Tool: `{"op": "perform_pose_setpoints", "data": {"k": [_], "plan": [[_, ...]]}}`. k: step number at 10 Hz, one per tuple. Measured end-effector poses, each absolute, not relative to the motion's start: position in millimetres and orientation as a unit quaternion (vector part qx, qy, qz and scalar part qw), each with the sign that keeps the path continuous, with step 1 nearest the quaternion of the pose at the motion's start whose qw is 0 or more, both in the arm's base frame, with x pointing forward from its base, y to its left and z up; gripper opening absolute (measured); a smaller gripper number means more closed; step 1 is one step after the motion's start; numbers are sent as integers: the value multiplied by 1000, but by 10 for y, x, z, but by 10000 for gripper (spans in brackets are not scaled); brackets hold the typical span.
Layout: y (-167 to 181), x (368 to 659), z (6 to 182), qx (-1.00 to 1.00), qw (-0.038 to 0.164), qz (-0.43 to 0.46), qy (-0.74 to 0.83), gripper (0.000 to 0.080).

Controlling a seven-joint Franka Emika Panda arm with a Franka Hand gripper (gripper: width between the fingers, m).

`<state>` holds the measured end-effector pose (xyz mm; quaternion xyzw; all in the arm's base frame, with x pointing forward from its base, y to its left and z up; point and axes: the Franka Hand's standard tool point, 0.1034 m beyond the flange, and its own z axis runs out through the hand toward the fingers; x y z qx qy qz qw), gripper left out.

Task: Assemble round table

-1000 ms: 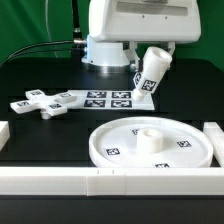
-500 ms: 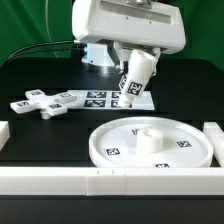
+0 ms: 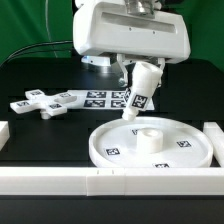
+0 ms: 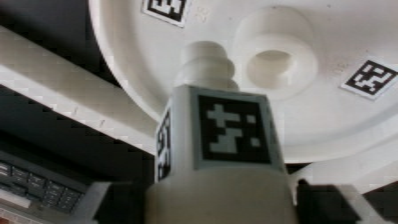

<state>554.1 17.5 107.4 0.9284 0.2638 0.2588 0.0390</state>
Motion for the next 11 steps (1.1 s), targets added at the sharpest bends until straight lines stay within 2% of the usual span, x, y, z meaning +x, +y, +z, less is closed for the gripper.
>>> {"op": "perform_pose_setpoints", "data": {"k": [1, 2, 3, 6, 7, 11], "plan": [[145, 5513, 1056, 933, 36, 256, 250, 407], [79, 5439, 1001, 945, 22, 246, 213, 407], [158, 5435, 956, 952, 4, 229, 202, 407], [307, 5672, 927, 950, -33, 244, 191, 407], [414, 5710, 1011, 945, -31, 257, 200, 407], [391, 5685, 960, 946, -30, 251, 202, 407]]}}
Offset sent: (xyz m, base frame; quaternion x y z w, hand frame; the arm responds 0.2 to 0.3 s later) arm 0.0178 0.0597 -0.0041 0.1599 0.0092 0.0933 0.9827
